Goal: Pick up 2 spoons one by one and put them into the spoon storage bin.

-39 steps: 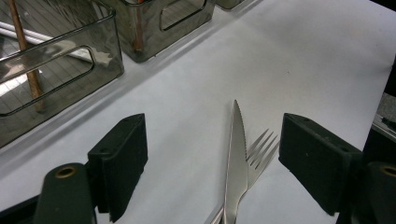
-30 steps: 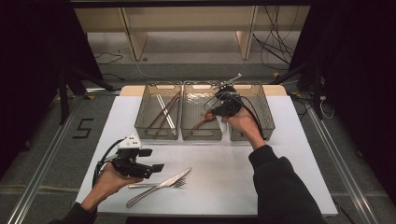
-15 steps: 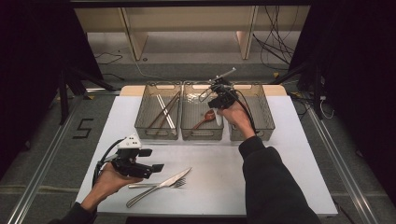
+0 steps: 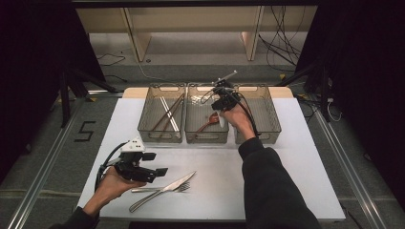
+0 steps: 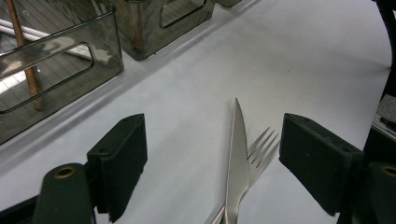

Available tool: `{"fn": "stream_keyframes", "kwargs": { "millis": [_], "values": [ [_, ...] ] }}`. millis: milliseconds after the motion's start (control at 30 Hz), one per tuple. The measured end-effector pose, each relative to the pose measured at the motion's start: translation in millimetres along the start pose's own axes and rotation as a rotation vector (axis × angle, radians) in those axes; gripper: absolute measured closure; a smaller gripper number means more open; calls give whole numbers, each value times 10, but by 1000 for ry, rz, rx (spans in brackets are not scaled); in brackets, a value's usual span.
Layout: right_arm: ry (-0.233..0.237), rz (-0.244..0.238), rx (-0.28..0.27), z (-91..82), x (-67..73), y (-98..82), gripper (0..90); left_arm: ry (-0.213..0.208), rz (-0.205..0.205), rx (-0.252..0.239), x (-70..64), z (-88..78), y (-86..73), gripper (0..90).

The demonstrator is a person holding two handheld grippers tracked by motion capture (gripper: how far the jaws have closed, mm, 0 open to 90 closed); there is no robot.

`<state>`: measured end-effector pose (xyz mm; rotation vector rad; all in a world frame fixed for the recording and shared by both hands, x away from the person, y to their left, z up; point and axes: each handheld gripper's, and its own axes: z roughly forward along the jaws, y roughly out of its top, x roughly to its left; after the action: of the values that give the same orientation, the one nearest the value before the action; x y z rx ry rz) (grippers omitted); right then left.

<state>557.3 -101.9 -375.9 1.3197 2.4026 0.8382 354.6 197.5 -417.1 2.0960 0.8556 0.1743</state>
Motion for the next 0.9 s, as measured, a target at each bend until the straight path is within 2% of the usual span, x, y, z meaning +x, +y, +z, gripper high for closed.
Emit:
{"fn": "stream_keyframes", "kwargs": {
  "millis": [400,500,567,633,733,800,900],
  "values": [
    [-27,-17,12,126,29,-2,842,-2,0,3,-1,8,-8,227],
    [-26,-4,-1,134,17,-2,768,-3,1,8,-2,9,-7,226],
    [-24,-7,-6,118,13,-1,762,-3,-1,6,-2,11,-8,226],
    [-17,-9,-10,93,9,-2,696,-3,1,8,-1,9,-9,226],
    [4,-7,-12,47,3,-18,659,-3,2,11,-3,8,-7,227],
    [20,-2,-14,12,4,-35,595,-2,1,11,-8,10,-6,226],
    [40,-16,-22,-56,22,-74,541,-1,-4,12,-8,15,-7,226]
  ]
}}
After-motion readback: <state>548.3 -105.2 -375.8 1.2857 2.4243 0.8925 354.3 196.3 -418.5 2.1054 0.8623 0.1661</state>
